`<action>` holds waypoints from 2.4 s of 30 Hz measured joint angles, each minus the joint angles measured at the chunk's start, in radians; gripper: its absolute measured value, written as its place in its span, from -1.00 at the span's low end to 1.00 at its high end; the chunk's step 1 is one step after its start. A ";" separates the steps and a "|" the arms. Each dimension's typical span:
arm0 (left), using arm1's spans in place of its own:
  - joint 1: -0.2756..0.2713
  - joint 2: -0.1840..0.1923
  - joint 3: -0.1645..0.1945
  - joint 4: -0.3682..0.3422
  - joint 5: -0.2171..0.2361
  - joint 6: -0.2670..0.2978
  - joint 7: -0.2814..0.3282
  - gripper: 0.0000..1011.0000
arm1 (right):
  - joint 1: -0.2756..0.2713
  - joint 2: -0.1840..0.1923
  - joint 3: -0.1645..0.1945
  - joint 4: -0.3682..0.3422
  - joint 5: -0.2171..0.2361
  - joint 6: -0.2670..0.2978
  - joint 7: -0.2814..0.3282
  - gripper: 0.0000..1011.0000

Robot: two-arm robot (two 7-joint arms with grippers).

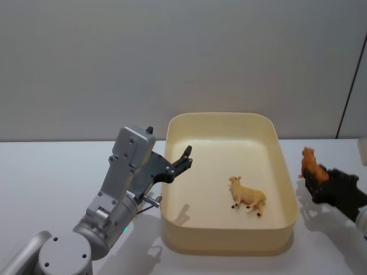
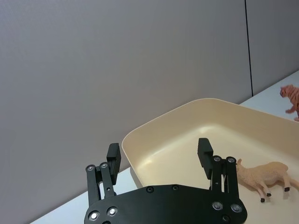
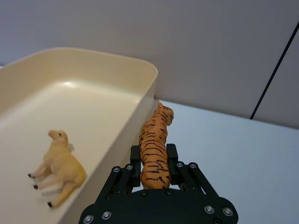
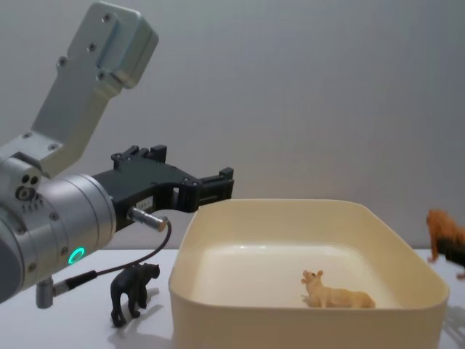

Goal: Pick up the toy alternately with two hands and place it into the central storage box.

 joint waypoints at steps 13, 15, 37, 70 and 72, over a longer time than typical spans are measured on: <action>0.000 0.000 0.000 0.000 0.000 0.000 0.000 0.98 | 0.070 -0.031 -0.007 -0.044 0.024 -0.026 0.060 -0.39; 0.000 0.000 0.000 0.000 0.000 0.000 0.000 0.98 | 0.090 -0.041 -0.012 -0.038 0.026 -0.015 0.081 -0.39; 0.000 0.000 0.000 0.000 0.000 0.000 0.000 0.98 | 0.259 -0.132 -0.066 0.109 -0.001 0.101 0.210 0.44; 0.002 0.002 -0.001 -0.001 0.000 0.002 0.000 0.98 | 0.136 -0.034 0.006 -0.041 0.101 0.089 0.124 0.98; 0.005 0.004 -0.002 -0.004 -0.001 0.007 0.000 0.98 | 0.133 -0.032 0.008 -0.044 0.103 0.089 0.122 0.98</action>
